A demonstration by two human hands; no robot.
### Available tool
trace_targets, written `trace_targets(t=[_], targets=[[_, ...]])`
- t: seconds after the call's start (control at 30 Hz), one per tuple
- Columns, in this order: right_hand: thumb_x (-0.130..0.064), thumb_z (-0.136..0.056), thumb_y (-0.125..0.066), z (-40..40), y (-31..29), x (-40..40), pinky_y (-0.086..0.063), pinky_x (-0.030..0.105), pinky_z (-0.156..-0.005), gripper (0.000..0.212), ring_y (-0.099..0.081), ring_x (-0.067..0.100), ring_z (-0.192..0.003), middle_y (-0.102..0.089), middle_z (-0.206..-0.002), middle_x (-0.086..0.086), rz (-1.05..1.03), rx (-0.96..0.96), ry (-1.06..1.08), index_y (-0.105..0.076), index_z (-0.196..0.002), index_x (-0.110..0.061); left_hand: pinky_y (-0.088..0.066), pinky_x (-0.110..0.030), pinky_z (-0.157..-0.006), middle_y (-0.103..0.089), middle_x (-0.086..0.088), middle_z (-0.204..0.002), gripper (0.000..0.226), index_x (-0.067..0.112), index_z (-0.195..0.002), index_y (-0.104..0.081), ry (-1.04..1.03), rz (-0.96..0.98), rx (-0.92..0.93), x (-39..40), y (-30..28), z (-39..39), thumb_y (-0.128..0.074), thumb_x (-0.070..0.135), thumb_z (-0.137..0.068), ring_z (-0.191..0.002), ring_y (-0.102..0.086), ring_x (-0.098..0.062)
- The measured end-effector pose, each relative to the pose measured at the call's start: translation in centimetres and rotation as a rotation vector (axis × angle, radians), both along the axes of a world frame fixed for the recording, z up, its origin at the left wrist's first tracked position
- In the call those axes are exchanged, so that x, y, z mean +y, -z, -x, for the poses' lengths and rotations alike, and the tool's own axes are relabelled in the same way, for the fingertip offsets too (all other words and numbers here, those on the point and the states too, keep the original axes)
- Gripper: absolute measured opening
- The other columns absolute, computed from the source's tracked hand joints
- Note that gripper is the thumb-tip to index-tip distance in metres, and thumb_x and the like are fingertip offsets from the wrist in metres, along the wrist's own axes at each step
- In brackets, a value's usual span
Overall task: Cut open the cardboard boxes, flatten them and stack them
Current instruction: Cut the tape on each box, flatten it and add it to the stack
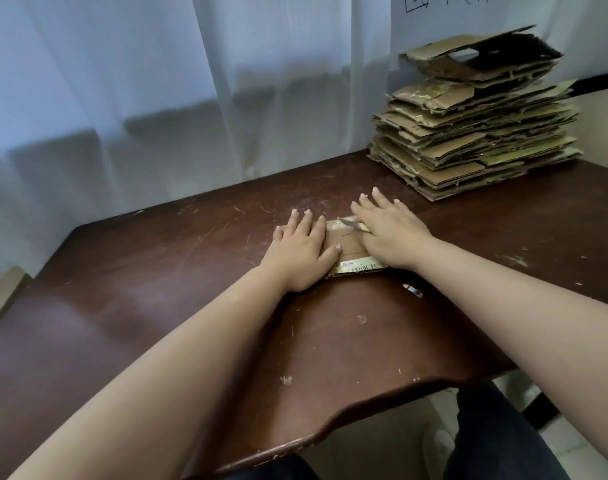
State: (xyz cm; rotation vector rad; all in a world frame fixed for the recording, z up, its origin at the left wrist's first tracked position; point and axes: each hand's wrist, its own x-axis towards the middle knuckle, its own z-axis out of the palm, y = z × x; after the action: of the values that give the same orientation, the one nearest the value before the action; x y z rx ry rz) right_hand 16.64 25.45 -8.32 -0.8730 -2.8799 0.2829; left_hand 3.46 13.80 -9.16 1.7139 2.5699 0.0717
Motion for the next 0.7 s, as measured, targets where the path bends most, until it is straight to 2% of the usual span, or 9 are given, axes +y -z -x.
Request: trace_targets(t=[0.1,0.27,0.37,0.47,0.6,0.7], targets=[[-0.041,-0.102,-0.027,0.5,0.9,0.2,-0.005,0.038,-0.120,0.060,-0.002,0.018,-0.148,-0.006,-0.161,0.005,-0.032,-0.096,-0.007,-0.011,-0.154,-0.015,-0.002,-0.050,-0.118,0.005,-0.008,-0.162,0.069,0.019,-0.155,-0.001,-0.003,0.078,0.006,0.4,0.3,0.3,-0.018,0.056,-0.099,-0.149,0.008,-0.026],[-0.041,-0.101,-0.026,0.7,1.6,0.4,-0.007,0.038,-0.119,0.061,-0.004,0.019,-0.148,-0.008,-0.161,0.006,-0.067,-0.106,-0.010,-0.011,-0.154,-0.014,-0.003,-0.050,-0.119,0.004,-0.007,-0.162,0.070,0.020,-0.155,-0.001,-0.016,0.064,0.021,0.3,0.8,-0.1,-0.017,0.058,-0.098,-0.149,0.005,-0.026],[-0.041,-0.101,-0.026,0.6,1.4,0.0,-0.005,0.039,-0.120,0.061,0.001,0.018,-0.148,-0.002,-0.162,0.004,-0.076,-0.110,-0.012,-0.008,-0.154,-0.015,-0.003,-0.051,-0.118,0.007,-0.009,-0.162,0.071,0.019,-0.154,0.000,-0.014,0.085,0.022,0.2,0.3,-0.2,-0.018,0.058,-0.098,-0.149,0.010,-0.027],[-0.040,-0.102,-0.027,0.6,1.2,-0.3,-0.001,0.041,-0.120,0.061,0.010,0.018,-0.148,0.006,-0.161,-0.001,-0.141,-0.091,-0.037,-0.002,-0.154,-0.020,-0.003,-0.051,-0.118,0.008,-0.005,-0.162,0.072,0.019,-0.154,0.003,0.046,0.079,0.113,0.3,-0.7,-0.1,-0.020,0.058,-0.098,-0.148,0.012,-0.026],[-0.037,-0.103,-0.026,0.7,1.4,0.0,-0.004,0.039,-0.119,0.054,-0.002,0.014,-0.148,-0.006,-0.162,0.000,-0.063,-0.081,-0.059,-0.013,-0.153,-0.022,-0.005,-0.052,-0.118,0.006,0.001,-0.162,0.066,0.023,-0.155,-0.001,0.044,0.053,0.014,-0.1,0.1,-0.2,-0.018,0.055,-0.100,-0.149,0.009,-0.025],[-0.038,-0.103,-0.028,0.8,1.7,0.5,-0.004,0.038,-0.119,0.054,-0.003,0.013,-0.148,-0.008,-0.161,-0.001,-0.041,-0.075,-0.052,-0.016,-0.153,-0.024,-0.008,-0.051,-0.118,0.001,0.002,-0.163,0.066,0.026,-0.155,-0.006,0.040,0.005,0.055,0.1,1.2,-0.2,-0.017,0.057,-0.098,-0.149,0.004,-0.025]])
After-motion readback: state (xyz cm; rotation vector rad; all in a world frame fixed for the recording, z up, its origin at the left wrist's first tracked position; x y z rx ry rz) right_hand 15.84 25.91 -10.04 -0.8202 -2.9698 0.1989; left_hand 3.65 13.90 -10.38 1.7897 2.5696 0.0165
